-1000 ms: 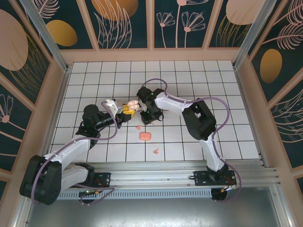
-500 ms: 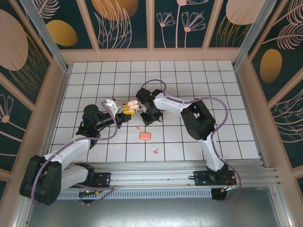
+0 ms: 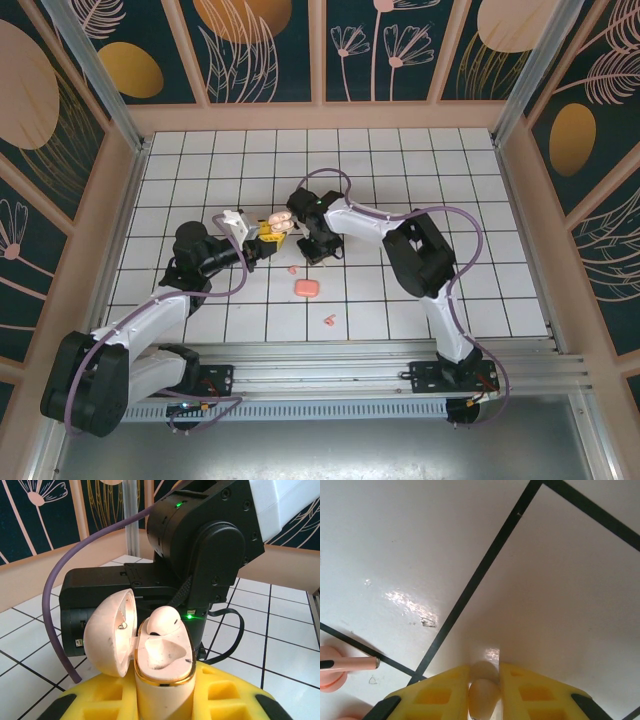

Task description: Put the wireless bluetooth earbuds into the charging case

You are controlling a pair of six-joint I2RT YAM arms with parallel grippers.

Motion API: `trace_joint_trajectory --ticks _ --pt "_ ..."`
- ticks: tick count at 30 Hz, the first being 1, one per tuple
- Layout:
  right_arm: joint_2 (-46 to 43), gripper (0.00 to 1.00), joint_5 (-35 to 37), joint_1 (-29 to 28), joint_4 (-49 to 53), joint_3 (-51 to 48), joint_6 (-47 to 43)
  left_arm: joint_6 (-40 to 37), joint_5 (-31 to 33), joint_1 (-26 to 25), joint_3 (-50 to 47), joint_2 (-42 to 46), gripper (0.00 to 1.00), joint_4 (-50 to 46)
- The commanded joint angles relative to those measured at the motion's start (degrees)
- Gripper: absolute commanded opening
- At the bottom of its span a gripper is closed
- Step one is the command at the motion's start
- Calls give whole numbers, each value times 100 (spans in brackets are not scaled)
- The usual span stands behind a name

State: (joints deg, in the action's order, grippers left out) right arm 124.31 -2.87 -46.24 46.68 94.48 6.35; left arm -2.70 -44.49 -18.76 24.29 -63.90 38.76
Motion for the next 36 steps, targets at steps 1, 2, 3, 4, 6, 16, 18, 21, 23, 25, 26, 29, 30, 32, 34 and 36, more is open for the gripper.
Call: trace_joint_trajectory --ticks 1,2,3,4,6,16,18,21,23,25,26,29,30,32,34,36 --pt "-411 21 266 5 -256 -339 363 28 -51 -8 51 23 16 126" --pt "-530 21 257 27 -409 -449 477 53 -60 -7 45 2 16 169" --pt "-657 20 226 58 -577 -567 608 86 -75 -6 40 -25 16 220" --pt "-766 20 204 98 -728 -670 719 123 -77 -4 36 -50 16 260" --pt "-1060 20 154 172 -1121 -951 1000 228 -103 -11 14 -111 15 403" --pt "-2315 20 -221 418 -3102 -2306 2174 427 -185 -6 -43 -249 15 708" --pt "-2492 20 -354 440 -3510 -2526 2340 440 -153 -4 -102 -331 15 788" --pt "-2676 20 -475 462 -4012 -2749 2614 535 -40 -10 -165 -488 15 927" --pt "-2790 20 -503 466 -4330 -2907 2764 627 -3 -5 -162 -566 15 1022" --pt "-2889 20 -571 475 -4693 -3088 2929 711 33 -12 -174 -626 15 1116" --pt "-2942 19 -612 484 -4872 -3171 2995 751 57 -11 -177 -654 15 1156" --pt "-3055 19 -688 500 -5188 -3298 3087 780 74 -5 -180 -685 15 1192" --pt "-3087 19 -703 509 -5249 -3313 3099 792 94 -6 -195 -685 14 1199" --pt "-3155 19 -706 532 -5332 -3304 3126 814 149 -12 -188 -702 14 1226" --pt "-3260 19 -641 546 -5445 -3303 3119 871 260 -4 -193 -727 15 1243" --pt "-3400 19 -555 546 -5563 -3301 3093 917 387 -9 -218 -746 15 1273"
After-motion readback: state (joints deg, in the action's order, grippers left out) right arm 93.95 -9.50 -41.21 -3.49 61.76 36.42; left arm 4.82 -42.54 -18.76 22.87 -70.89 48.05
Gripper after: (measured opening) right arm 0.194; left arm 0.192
